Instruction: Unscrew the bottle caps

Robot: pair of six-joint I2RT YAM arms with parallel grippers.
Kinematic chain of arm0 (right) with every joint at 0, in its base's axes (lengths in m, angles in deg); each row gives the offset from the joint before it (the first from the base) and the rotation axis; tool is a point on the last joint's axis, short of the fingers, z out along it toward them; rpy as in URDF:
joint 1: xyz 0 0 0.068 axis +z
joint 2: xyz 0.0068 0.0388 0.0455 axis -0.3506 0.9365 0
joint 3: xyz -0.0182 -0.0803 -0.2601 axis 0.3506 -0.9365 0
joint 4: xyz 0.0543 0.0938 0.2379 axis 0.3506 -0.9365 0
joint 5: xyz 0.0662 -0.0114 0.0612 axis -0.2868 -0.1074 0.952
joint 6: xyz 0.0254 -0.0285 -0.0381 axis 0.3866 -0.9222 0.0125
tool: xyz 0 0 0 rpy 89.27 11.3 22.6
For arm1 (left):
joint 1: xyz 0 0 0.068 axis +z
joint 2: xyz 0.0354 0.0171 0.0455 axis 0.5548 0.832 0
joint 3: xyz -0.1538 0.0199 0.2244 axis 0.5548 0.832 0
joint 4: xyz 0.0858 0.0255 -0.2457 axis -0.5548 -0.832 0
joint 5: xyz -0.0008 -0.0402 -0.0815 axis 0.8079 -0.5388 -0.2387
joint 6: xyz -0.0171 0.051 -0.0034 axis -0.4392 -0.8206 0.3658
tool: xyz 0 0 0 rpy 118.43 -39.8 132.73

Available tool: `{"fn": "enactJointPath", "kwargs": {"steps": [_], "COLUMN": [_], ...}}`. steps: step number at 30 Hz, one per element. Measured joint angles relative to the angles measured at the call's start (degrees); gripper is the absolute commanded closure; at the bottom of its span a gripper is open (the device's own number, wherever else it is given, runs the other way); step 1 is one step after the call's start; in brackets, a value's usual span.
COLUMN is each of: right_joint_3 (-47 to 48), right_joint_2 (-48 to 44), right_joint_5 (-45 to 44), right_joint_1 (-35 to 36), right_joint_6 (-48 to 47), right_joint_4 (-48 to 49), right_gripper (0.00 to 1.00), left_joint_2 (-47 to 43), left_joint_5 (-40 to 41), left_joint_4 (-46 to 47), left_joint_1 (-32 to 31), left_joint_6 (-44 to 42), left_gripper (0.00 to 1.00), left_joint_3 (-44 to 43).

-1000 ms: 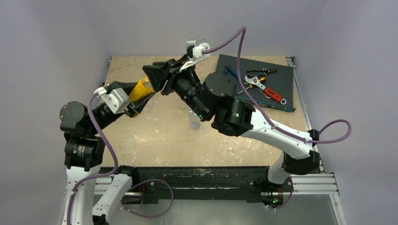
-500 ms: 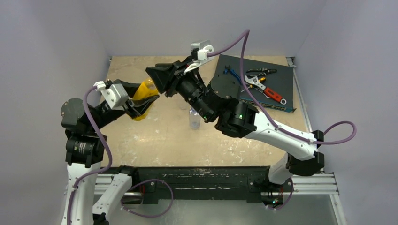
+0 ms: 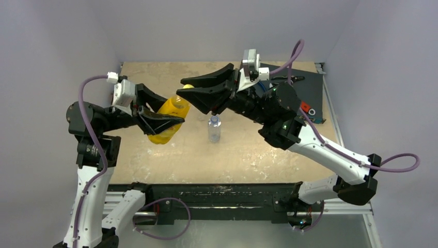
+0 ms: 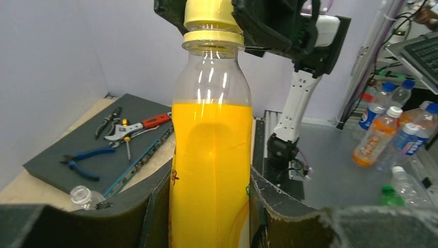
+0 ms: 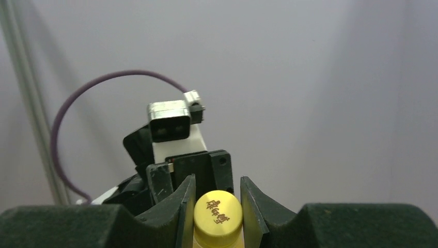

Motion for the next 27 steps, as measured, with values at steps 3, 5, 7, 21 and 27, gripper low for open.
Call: {"fn": "enactJointPath", "kwargs": {"steps": [3,5,7,21,27], "right_joint_3": [-0.2,-0.2,-0.2,1.6,2.3], "right_joint_2": [0.0,0.0,0.0,3.4,0.8], "right_joint_5": [9.8,14.6,18.8,26.8,13.1], "right_joint_1": [-3.0,-4.0,-4.7,-5.8,-4.1], "right_joint_6": [0.3,0.2,0.3,7.8,6.3], "right_joint_4": [1.9,3.0,4.8,14.5,7.3], "right_gripper": [1.00,1.00,1.00,0.07,0.01], "left_joint_2": [0.4,0.4,0.4,-1.5,-4.2], "left_joint_5": [-2.7,-4.0,-5.0,-2.9,5.0], "left_joint_4": [4.2,6.5,8.7,15.3,0.7], "left_joint_1": [0.0,0.0,0.0,0.8,0.8], "left_joint_6": [6.0,9.1,12.1,17.4,-2.6], "left_gripper": [1.00,1.00,1.00,1.00,1.00], "left_joint_3": [0.0,0.0,0.0,0.1,-1.2]}}
